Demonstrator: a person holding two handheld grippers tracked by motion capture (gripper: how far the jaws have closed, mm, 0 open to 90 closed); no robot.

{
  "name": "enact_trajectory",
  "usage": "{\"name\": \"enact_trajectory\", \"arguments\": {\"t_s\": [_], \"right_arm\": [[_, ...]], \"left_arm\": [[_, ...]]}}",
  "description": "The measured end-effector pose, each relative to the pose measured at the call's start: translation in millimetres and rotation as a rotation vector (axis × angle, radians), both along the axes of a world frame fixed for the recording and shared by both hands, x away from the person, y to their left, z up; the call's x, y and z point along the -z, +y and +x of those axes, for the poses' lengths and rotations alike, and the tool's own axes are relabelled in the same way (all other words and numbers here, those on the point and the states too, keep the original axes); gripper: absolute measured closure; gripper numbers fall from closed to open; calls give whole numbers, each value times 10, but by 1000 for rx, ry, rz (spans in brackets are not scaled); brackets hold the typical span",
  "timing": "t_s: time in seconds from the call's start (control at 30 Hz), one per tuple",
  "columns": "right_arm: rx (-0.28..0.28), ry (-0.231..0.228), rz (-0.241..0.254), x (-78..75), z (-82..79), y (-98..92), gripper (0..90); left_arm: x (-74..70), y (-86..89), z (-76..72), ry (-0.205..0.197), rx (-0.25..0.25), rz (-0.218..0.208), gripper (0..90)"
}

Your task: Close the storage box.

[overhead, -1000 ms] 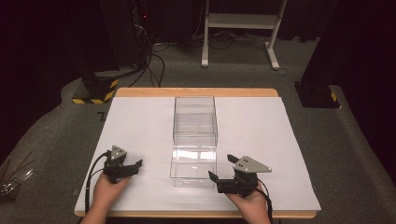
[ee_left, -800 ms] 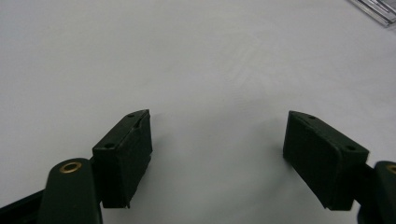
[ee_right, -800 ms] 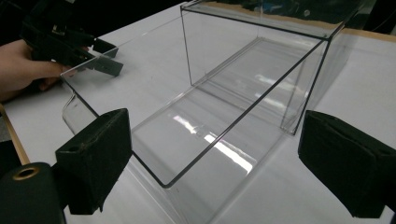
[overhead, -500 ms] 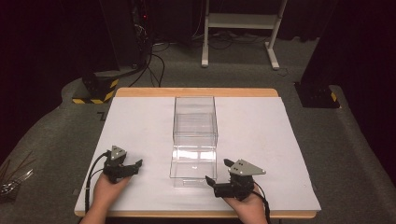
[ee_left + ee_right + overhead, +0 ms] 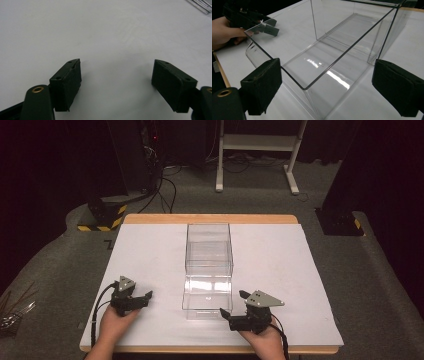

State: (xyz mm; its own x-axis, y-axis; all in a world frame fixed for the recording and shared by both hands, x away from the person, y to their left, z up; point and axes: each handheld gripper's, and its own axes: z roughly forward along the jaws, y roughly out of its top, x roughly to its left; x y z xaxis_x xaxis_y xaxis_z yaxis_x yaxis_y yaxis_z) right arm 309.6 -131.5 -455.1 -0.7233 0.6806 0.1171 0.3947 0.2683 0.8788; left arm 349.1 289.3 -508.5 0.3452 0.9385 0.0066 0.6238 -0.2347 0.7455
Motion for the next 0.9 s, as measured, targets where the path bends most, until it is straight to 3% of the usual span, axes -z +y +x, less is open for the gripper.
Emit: {"name": "enact_trajectory", "arguments": {"t_s": [0.6, 0.9], "right_arm": [[0, 10, -1, 72, 35, 18, 93], [9, -9, -2, 63, 88, 30, 93]], "left_arm": [[1, -1, -1, -1, 0, 0, 239], [0, -1, -1, 0, 0, 1, 239]]}}
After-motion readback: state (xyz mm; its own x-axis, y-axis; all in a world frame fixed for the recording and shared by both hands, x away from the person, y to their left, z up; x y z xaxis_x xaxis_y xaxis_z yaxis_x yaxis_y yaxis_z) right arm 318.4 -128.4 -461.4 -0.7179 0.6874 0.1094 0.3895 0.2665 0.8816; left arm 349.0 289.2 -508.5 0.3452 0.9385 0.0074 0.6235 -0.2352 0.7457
